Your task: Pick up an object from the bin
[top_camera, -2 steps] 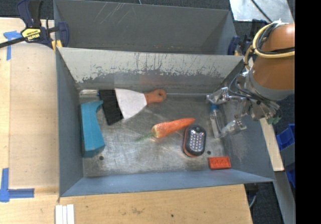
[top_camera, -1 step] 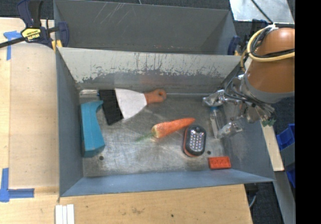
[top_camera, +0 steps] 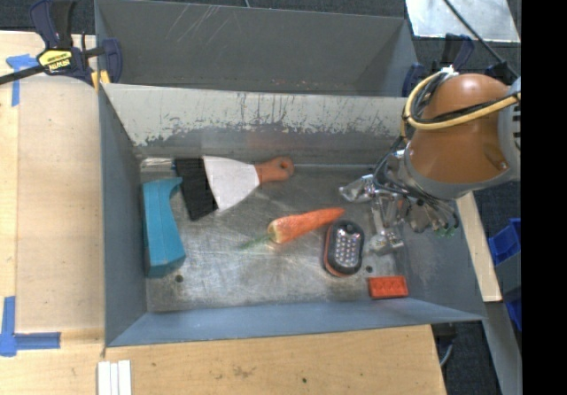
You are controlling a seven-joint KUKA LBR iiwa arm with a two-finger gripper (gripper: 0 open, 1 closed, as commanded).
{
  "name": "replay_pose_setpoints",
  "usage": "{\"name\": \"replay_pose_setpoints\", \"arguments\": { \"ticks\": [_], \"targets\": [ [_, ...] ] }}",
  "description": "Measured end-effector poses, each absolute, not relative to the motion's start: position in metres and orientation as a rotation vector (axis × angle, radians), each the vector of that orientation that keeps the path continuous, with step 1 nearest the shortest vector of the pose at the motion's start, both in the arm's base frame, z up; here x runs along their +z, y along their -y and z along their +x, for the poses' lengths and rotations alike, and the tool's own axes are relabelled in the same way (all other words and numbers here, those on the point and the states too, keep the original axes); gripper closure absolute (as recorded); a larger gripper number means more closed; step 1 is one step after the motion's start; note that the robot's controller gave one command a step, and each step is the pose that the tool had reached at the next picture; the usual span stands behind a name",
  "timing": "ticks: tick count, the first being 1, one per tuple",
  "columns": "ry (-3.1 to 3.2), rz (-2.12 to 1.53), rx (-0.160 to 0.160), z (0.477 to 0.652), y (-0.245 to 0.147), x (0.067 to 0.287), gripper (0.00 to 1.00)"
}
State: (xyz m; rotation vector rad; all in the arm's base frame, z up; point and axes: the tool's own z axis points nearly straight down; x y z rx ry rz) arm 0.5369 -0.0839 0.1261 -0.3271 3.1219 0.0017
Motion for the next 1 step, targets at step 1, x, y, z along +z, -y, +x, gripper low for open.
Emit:
{"name": "replay_pose_setpoints", "arguments": {
  "ticks": [1],
  "targets": [
    [-3.065,-0.643,-0.013,0.5470,0.0851,0.0803,1.00]
  ]
}}
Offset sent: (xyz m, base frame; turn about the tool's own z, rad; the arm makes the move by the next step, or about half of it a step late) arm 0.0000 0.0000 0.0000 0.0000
